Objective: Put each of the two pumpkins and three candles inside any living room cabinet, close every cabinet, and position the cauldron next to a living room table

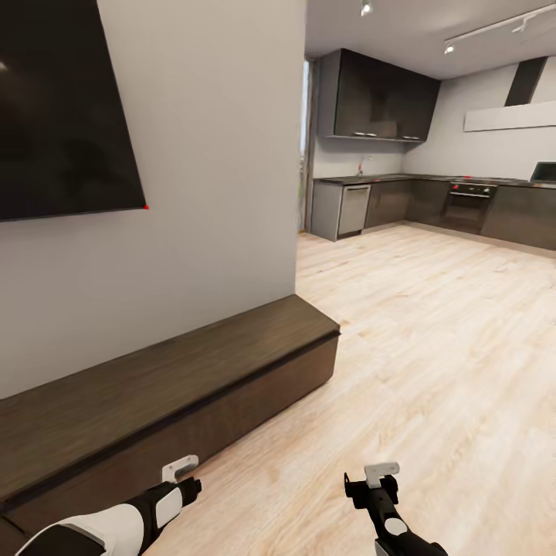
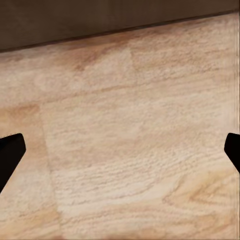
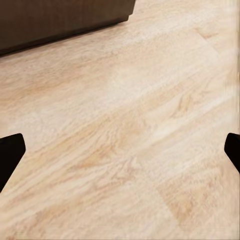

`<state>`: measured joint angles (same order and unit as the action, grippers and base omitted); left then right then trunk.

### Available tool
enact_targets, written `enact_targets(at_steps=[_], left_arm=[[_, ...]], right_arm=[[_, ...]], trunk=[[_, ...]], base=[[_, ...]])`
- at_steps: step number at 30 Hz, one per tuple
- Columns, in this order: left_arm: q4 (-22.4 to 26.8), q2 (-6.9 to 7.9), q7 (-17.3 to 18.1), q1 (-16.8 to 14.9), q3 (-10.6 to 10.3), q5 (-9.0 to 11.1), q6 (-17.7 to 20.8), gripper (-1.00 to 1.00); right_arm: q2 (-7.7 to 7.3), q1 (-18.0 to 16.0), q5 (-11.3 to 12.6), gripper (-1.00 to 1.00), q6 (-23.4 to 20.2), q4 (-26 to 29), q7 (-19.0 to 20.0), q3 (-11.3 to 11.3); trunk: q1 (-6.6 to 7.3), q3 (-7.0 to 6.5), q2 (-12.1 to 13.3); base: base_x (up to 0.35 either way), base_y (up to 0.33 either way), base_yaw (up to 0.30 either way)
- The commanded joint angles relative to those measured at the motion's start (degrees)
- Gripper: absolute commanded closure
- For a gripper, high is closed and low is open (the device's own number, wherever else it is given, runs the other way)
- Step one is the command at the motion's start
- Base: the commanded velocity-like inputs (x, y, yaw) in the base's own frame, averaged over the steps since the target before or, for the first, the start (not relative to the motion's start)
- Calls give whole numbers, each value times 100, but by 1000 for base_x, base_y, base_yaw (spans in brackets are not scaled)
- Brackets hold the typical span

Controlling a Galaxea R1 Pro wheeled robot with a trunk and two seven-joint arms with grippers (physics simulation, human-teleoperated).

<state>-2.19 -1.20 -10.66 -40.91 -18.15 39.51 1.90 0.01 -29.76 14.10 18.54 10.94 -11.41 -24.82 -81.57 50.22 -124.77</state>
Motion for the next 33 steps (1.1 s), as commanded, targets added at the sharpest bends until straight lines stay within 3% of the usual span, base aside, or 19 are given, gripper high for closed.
enact_targets(at_steps=[1,18,33], left_arm=[[-9,-3,-15,-8,-48,30,12,-100],[-9,-72,-15,-5,-48,30,12,-100],[-9,-73,-15,-5,-48,30,12,-100]], right_arm=[[-1,-4,49,-100,18,-4,-24,-49],[-1,-4,49,-100,18,-4,-24,-49],[-1,-4,40,-100,18,-4,-19,-49]], trunk=[[0,5,-2],[0,5,-2],[0,5,-2]], base=[[74,-263,0],[36,-266,14],[110,-282,269]])
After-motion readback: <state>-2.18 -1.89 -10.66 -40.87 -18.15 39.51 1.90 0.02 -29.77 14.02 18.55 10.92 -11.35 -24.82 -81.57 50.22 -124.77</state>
